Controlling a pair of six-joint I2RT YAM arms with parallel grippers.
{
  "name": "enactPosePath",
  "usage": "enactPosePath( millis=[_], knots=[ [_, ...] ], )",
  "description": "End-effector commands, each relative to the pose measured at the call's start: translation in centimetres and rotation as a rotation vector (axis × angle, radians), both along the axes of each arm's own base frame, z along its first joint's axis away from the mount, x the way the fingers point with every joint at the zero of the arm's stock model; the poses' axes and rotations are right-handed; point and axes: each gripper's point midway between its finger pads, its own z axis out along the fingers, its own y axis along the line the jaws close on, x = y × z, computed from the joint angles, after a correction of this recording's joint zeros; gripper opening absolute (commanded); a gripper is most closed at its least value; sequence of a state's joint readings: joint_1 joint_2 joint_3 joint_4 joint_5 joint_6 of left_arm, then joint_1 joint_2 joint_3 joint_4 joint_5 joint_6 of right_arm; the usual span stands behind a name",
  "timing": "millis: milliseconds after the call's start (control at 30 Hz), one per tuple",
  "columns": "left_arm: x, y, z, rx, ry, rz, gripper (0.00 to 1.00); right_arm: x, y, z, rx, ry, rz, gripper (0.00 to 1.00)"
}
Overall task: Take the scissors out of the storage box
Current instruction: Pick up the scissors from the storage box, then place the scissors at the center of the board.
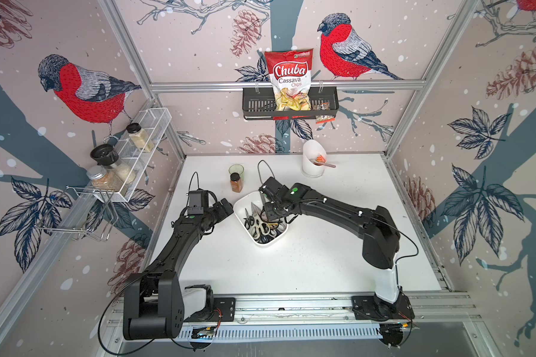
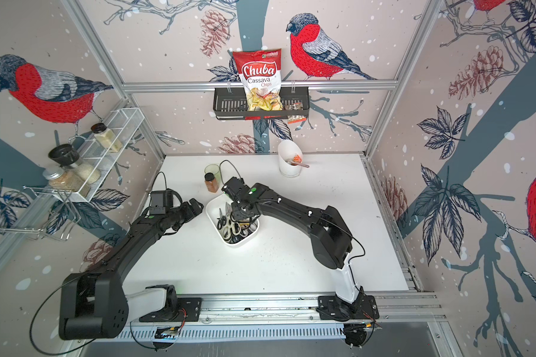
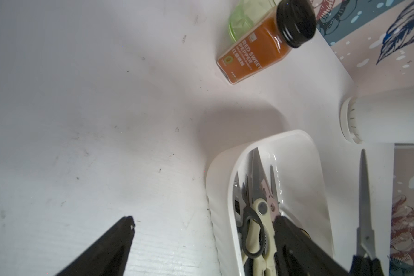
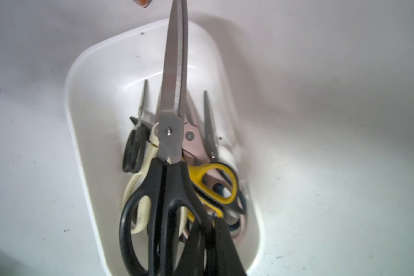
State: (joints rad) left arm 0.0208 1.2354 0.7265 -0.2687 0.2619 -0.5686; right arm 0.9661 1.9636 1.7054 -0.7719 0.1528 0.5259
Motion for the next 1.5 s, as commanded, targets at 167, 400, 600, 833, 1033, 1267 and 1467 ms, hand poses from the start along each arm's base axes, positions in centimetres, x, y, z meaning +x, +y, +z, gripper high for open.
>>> enactPosePath(
  millis=[167,400,600,833,1033,1267,1467],
  knots=[
    [0.9,-3.3,0.8,-0.012,-0.005,-0.140,0.95,6.0,-11.1,0.0,0.050,0.004,-0.154,0.00],
    [1.6,-5.3,0.4,-0.020,0.008,-0.153,0.95,10.1,-21.9,-2.2,0.026,0.038,-0.304,0.00],
    [2.7,-5.5,0.8,-0.022,0.016,-0.162,0.95,11.3,-28.8,-4.8,-0.015,0.079,-0.403,0.00],
    [2.8,-5.1,0.9,-0.009,0.004,-0.136,0.95,12.5,-32.8,-8.8,-0.038,0.179,-0.356,0.00],
    [2.1,-5.1,-1.0,-0.017,0.053,-0.127,0.95,14.2,-34.9,-9.8,-0.104,0.188,-0.313,0.00],
    [1.4,-4.6,-1.6,0.006,0.067,-0.123,0.95,14.8,-34.9,-11.9,-0.163,0.200,-0.282,0.04],
    [1.5,-4.4,-1.4,0.019,0.063,-0.120,0.95,14.8,-35.1,-12.8,-0.184,0.202,-0.286,0.10]
  ],
)
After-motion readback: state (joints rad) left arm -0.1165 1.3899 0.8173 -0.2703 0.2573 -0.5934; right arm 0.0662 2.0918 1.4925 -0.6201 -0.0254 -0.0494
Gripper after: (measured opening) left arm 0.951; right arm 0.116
